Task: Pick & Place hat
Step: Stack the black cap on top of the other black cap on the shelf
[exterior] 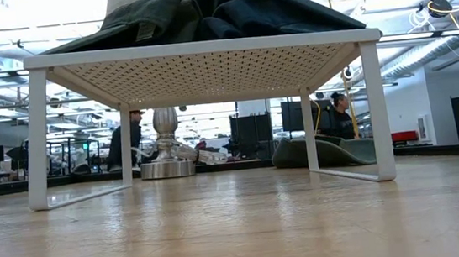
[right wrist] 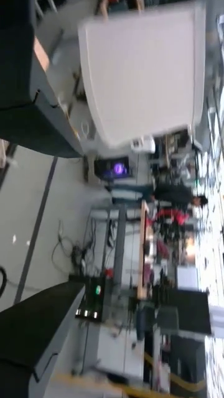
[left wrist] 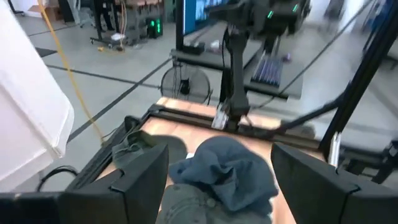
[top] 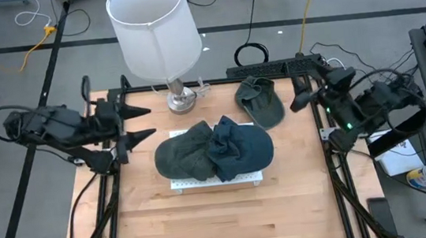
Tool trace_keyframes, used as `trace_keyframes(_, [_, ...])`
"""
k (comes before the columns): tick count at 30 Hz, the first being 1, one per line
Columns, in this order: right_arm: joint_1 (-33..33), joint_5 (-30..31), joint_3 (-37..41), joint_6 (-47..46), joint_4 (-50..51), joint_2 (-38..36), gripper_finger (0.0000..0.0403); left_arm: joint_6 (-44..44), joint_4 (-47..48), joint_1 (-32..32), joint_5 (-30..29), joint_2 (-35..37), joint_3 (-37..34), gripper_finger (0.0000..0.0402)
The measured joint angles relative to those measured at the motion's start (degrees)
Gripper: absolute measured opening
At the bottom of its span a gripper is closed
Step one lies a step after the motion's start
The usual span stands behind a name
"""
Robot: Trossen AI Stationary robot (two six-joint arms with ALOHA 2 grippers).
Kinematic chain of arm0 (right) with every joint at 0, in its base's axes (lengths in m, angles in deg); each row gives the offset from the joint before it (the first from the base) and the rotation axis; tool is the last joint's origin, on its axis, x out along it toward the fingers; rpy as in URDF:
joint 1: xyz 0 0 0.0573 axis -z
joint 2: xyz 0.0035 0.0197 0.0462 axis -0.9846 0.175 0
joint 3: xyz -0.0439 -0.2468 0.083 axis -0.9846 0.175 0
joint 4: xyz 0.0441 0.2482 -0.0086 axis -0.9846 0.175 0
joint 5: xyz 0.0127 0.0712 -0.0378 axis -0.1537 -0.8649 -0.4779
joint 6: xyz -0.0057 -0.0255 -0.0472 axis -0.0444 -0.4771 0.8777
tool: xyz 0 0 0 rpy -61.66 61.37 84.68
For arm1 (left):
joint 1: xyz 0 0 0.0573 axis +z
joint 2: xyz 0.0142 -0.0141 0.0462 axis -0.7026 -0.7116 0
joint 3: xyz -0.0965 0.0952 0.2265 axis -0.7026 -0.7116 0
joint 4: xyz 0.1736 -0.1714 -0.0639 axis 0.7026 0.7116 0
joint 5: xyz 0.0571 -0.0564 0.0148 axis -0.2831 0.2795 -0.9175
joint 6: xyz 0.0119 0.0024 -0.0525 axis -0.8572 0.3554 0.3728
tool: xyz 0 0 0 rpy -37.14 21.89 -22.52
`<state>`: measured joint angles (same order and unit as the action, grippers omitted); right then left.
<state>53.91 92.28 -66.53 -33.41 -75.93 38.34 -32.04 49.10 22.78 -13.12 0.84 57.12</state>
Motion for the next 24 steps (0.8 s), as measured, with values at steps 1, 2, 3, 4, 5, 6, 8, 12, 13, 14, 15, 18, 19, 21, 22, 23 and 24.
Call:
trace_keyframes(1, [1.2,0.0,0.9,0.2,0.0,-1.0,0.0338,0.2,-1.4,0.0,0.1,1.3,-1.4,0.0282])
trace_keyframes(2, [2.6,0.0,1.8,0.7,-0.1,-2.0,0.0338,0.3,-2.6,0.0,0.3,2.3,-2.7,0.0281])
trace_keyframes(3, [4.0,0.0,2.5,1.7,-0.4,-2.8,0.0338,0.4,-3.8,0.0,0.3,3.2,-3.7,0.0279])
trace_keyframes(4, [5.7,0.0,3.2,2.9,-0.4,-3.5,0.0338,0.5,-4.7,0.0,0.2,4.0,-4.6,0.0278])
trace_keyframes(5, [7.5,0.0,3.8,4.4,-0.4,-4.1,0.0338,0.5,-5.2,0.0,0.2,4.7,-5.2,0.0276])
trace_keyframes(6, [9.4,0.0,4.5,6.3,-0.4,-4.6,0.0338,0.5,-5.3,0.0,0.1,5.1,-5.5,0.0276])
trace_keyframes(8, [13.7,0.0,5.9,11.0,-0.3,-5.2,0.0338,0.5,-5.3,0.0,-0.1,5.4,-5.7,0.0277])
trace_keyframes(12, [21.9,0.0,7.5,16.7,-0.3,-5.6,0.0338,-0.4,-5.4,0.0,-0.2,5.4,-5.7,0.0283])
trace_keyframes(13, [23.7,0.0,7.5,18.2,-0.5,-5.6,0.0338,-0.7,-5.4,0.0,-0.2,5.4,-5.7,0.0285])
trace_keyframes(14, [25.5,0.0,7.5,19.8,-0.5,-5.7,0.0338,-1.0,-5.4,0.0,-0.2,5.4,-5.7,0.0286])
trace_keyframes(15, [27.4,-0.1,7.5,21.3,-0.5,-5.6,0.0338,-1.3,-5.4,0.0,-0.2,5.3,-5.7,0.0287])
trace_keyframes(18, [33.3,-2.1,7.5,23.4,2.2,-5.1,0.0338,-2.4,-5.4,0.0,-0.5,5.0,-5.7,0.0283])
trace_keyframes(19, [35.5,-3.7,7.5,24.2,4.3,-4.7,0.0338,-2.9,-5.3,0.0,-0.5,5.0,-5.7,0.0281])
trace_keyframes(21, [40.0,-7.4,7.5,25.1,8.7,-3.7,0.0338,-3.5,-5.3,0.0,-0.8,5.0,-5.7,0.0275])
trace_keyframes(22, [42.1,-9.3,7.5,25.1,10.6,-2.9,0.0338,-3.6,-5.3,0.0,-1.4,5.0,-5.7,0.0272])
trace_keyframes(23, [44.1,-11.1,7.5,24.4,12.2,-2.3,0.0338,-3.6,-5.3,0.0,-2.2,5.1,-5.7,0.0269])
trace_keyframes(24, [45.9,-12.4,7.6,23.3,13.8,-1.5,0.0338,-3.6,-5.3,0.0,-2.9,5.1,-5.7,0.0266])
